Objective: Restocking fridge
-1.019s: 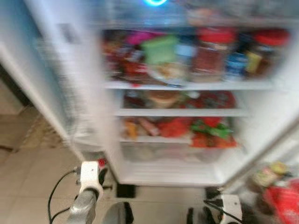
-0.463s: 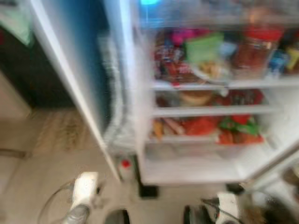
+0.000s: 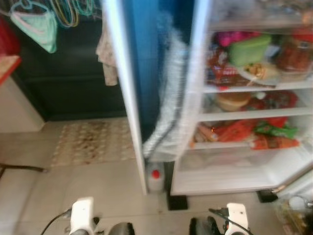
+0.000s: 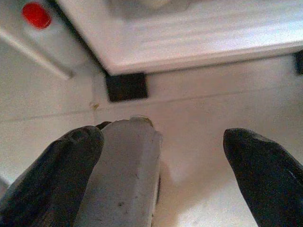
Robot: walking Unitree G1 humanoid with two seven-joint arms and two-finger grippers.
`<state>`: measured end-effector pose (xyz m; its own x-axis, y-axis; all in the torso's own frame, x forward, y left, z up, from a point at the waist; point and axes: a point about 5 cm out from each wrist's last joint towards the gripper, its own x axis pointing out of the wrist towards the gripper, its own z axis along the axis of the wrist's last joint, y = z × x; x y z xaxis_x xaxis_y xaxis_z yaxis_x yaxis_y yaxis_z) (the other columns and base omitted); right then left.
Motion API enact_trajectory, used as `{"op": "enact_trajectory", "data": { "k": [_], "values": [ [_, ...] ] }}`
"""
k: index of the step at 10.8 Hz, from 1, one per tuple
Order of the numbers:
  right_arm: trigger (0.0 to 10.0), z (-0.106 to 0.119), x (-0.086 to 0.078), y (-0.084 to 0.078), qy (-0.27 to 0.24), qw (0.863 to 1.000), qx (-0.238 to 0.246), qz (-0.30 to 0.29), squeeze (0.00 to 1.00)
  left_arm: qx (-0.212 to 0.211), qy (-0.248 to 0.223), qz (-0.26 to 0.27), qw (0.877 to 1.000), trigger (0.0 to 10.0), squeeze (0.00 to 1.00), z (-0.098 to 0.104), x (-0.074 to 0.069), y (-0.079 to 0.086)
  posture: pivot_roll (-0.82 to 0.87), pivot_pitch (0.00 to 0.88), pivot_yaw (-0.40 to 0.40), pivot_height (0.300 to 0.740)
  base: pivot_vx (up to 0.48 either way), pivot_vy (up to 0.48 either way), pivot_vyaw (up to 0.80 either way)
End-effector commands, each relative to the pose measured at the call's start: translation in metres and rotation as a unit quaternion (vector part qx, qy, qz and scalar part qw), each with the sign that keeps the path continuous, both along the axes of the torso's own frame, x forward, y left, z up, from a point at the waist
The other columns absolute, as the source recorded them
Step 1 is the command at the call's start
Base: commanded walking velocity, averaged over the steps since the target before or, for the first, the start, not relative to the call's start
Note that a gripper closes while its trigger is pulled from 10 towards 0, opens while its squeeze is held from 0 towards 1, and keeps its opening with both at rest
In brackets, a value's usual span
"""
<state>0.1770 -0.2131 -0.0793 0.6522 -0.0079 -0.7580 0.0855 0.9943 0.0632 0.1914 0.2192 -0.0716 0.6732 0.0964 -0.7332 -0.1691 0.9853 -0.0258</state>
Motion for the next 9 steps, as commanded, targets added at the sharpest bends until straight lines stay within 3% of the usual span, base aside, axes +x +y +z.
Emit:
{"op": "enact_trajectory", "data": {
  "k": [1, 6, 9],
  "values": [
    [10.0, -0.004, -0.005, 0.002, 0.018, 1.000, 0.012, -0.009, 0.00, -0.009, 0.018, 0.007, 1.000, 10.0, 0.00, -0.005, -0.006, -0.004, -0.14, 0.000, 0.076, 0.659, 0.000, 0.000, 0.00],
    [10.0, 0.001, 0.007, -0.001, 0.019, 1.000, -0.001, -0.014, 0.00, -0.021, 0.031, 0.032, 0.999, 10.0, 0.00, -0.008, -0.006, -0.015, -0.10, 0.000, 0.051, 0.740, 0.000, 0.000, 0.00],
    [10.0, 0.003, 0.012, 0.001, 0.014, 0.999, 0.005, -0.034, 0.00, -0.017, 0.041, 0.022, 0.999, 10.0, 0.00, -0.009, -0.006, -0.019, -0.10, 0.000, 0.051, 0.740, 0.000, 0.000, 0.00]
  ]
}}
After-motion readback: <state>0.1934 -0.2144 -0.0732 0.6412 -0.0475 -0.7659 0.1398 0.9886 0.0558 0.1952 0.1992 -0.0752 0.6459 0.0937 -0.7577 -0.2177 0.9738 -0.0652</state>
